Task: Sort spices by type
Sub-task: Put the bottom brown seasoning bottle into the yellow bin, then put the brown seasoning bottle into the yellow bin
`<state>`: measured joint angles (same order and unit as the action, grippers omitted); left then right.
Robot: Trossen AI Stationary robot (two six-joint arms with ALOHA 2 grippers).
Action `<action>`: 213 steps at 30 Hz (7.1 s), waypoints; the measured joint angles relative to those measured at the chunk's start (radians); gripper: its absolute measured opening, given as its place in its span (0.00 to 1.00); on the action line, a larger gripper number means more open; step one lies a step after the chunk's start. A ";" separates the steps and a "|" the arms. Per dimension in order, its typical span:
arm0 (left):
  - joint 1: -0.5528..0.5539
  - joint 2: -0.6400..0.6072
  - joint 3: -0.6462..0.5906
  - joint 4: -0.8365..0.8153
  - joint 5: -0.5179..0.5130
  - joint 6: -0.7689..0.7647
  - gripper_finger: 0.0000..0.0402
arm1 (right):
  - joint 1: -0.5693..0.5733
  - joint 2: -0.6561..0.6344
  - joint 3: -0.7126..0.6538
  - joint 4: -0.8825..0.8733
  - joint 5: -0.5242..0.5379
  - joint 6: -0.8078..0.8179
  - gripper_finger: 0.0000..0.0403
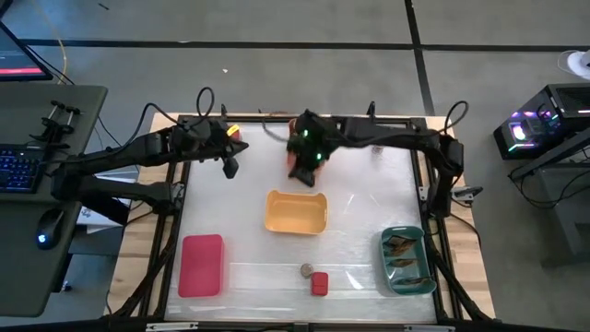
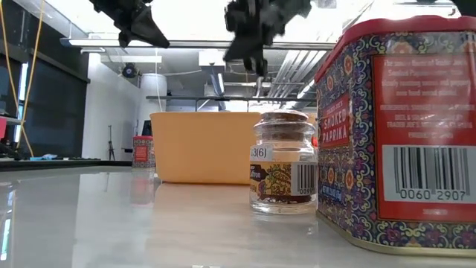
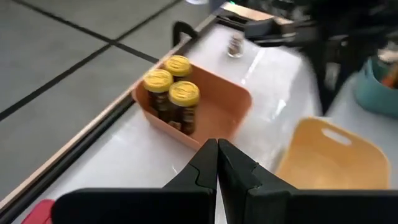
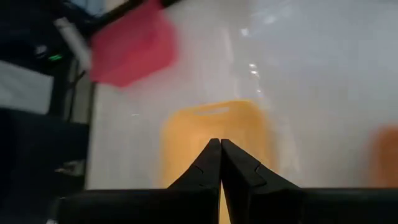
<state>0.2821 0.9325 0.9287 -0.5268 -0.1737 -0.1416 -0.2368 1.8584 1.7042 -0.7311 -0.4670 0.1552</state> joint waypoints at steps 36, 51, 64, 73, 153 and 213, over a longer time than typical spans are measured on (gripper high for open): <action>-0.079 0.003 0.000 -0.080 0.318 -0.110 0.00 | 0.599 -0.003 0.000 -0.182 0.386 0.604 0.06; -0.263 0.044 0.000 -0.080 0.223 -0.198 0.00 | 0.616 0.170 0.000 -0.042 0.285 0.423 0.76; -0.279 0.089 0.000 -0.080 0.191 -0.152 0.00 | 0.633 0.245 0.000 -0.064 0.328 0.469 0.78; -0.278 0.108 0.000 -0.073 0.191 -0.142 0.00 | 0.637 0.296 0.000 -0.065 0.353 0.477 0.78; -0.292 -0.159 0.000 -0.179 0.135 -0.137 0.00 | 0.287 0.227 -0.051 -0.295 0.558 -0.049 0.65; -0.041 0.208 0.000 0.159 0.298 -0.273 0.00 | -0.601 -0.235 -0.674 -0.101 0.777 0.587 0.65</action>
<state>0.2409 1.1408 0.9291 -0.3682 0.1242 -0.4142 -0.8379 1.6238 1.0298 -0.8319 0.3102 0.7425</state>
